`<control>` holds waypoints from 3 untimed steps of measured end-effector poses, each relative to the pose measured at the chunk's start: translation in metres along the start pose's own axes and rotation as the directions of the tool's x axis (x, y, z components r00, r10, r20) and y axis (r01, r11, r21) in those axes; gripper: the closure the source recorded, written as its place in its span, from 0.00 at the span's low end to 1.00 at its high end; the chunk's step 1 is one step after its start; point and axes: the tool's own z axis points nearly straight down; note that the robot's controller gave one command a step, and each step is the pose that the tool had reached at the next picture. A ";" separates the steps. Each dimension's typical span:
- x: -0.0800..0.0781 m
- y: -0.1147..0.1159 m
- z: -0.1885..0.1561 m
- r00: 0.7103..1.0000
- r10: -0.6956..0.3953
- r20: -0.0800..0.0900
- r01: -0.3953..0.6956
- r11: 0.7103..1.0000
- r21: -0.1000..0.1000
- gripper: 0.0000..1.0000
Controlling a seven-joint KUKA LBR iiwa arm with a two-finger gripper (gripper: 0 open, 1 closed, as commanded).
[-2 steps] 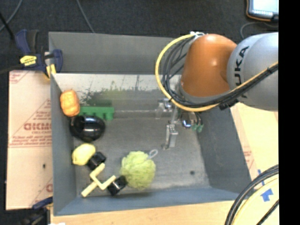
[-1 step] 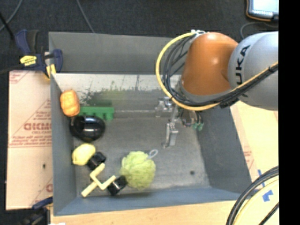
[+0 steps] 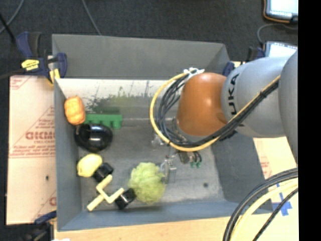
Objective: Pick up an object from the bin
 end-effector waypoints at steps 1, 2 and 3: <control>0.014 0.018 0.011 0.994 -0.111 -0.007 0.111 0.994 0.000 0.00; 0.019 0.038 0.009 0.999 -0.050 0.001 0.050 0.999 -0.001 0.00; 0.019 0.068 0.029 0.999 -0.042 -0.005 0.042 0.999 0.002 0.00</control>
Offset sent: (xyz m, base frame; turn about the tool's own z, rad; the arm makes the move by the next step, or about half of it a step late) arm -0.0301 0.0526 -0.0158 0.0443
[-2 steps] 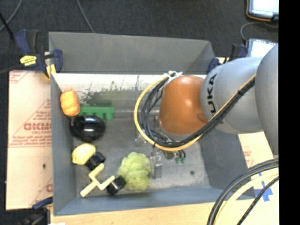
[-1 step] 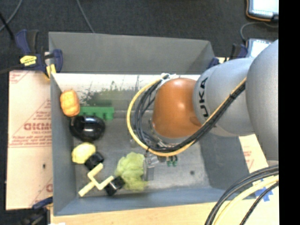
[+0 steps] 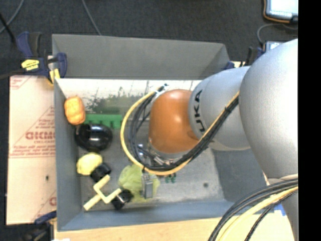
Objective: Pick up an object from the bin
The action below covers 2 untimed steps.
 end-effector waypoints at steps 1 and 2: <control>-0.015 0.054 0.029 0.972 -0.234 0.012 0.234 0.972 0.000 1.00; -0.015 0.054 0.029 0.972 -0.234 0.012 0.234 0.972 0.000 1.00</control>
Offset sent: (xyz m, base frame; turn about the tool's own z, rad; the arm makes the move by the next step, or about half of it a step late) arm 0.0000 0.0000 0.0000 0.0000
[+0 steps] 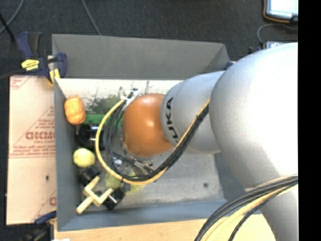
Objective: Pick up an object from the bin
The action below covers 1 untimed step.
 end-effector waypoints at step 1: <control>0.000 0.000 -0.002 1.000 0.000 0.001 0.000 1.000 0.000 1.00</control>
Offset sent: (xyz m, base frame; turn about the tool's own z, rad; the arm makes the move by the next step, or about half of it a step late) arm 0.0001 0.0000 0.1003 0.0000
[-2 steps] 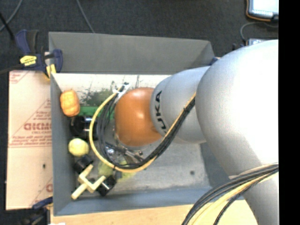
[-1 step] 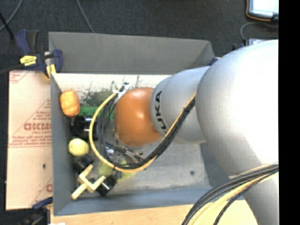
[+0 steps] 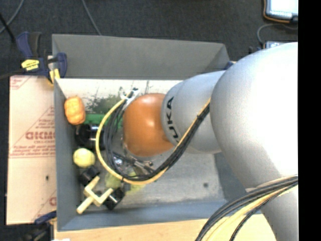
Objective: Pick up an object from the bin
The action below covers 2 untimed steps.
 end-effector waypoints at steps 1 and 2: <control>0.002 0.000 -0.010 1.000 0.000 -0.006 0.000 1.000 0.000 1.00; 0.002 0.000 -0.031 1.000 0.001 -0.006 -0.001 1.000 0.000 1.00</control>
Offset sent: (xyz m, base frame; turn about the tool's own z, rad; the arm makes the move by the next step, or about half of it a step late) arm -0.0002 0.0000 0.0302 0.0000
